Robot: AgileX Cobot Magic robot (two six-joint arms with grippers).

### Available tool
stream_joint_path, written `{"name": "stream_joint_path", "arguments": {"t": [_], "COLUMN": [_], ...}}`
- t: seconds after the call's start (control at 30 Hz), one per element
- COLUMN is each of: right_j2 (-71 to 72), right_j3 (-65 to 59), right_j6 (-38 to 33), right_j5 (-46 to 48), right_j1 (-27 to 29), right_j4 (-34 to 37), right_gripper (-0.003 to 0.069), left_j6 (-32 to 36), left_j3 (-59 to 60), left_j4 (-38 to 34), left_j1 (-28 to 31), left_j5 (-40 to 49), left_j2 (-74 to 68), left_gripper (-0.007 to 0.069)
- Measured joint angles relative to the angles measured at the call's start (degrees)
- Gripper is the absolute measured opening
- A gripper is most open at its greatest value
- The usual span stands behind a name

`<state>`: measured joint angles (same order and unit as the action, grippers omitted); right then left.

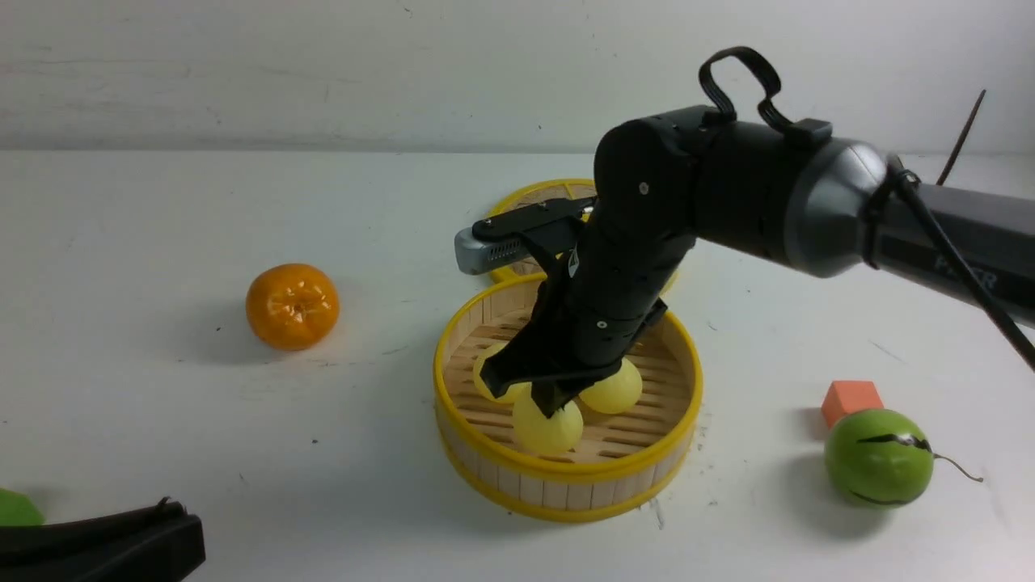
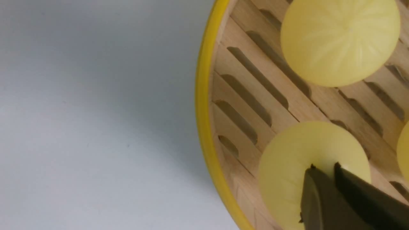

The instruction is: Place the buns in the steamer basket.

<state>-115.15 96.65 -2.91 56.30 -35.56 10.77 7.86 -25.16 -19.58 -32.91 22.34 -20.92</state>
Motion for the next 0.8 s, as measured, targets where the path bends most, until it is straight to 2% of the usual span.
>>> {"name": "stream_joint_path", "arguments": {"t": [0.17,0.3,0.4,0.53,0.57,0.6,0.7,0.8], "right_j2": [-1.15,-2.24,-2.3,-1.91,-1.91,-1.2,1.03,4.63], "right_j3": [0.0,0.0,0.0,0.0,0.0,0.0,0.19,0.54], "right_j6": [1.32,2.91,2.91,2.91,2.91,2.91,3.92,4.73], "right_j5": [-0.95,-1.9,-1.95,-1.9,-1.9,-1.72,0.32,3.78], "right_j1": [0.11,0.11,0.11,0.11,0.11,0.11,0.11,0.11], "right_j4": [-0.7,-1.08,-1.3,-1.89,-1.89,-1.89,-1.89,-1.94], "right_gripper": [0.002,0.0067,0.0127,0.0293,0.03,0.0354,0.0412,0.0412], "left_j6": [0.0,0.0,0.0,0.0,0.0,0.0,0.0,0.0], "left_j3": [0.0,0.0,0.0,0.0,0.0,0.0,0.0,0.0], "left_j4": [0.06,0.06,0.06,0.06,0.06,0.06,0.06,0.06], "left_j1": [0.0,0.0,0.0,0.0,0.0,0.0,0.0,0.0], "left_j5": [0.0,0.0,0.0,0.0,0.0,0.0,0.0,0.0], "left_j2": [0.0,0.0,0.0,0.0,0.0,0.0,0.0,0.0], "left_gripper": [0.006,0.006,0.006,0.0062,0.0062,0.0064,0.0068,0.007]}}
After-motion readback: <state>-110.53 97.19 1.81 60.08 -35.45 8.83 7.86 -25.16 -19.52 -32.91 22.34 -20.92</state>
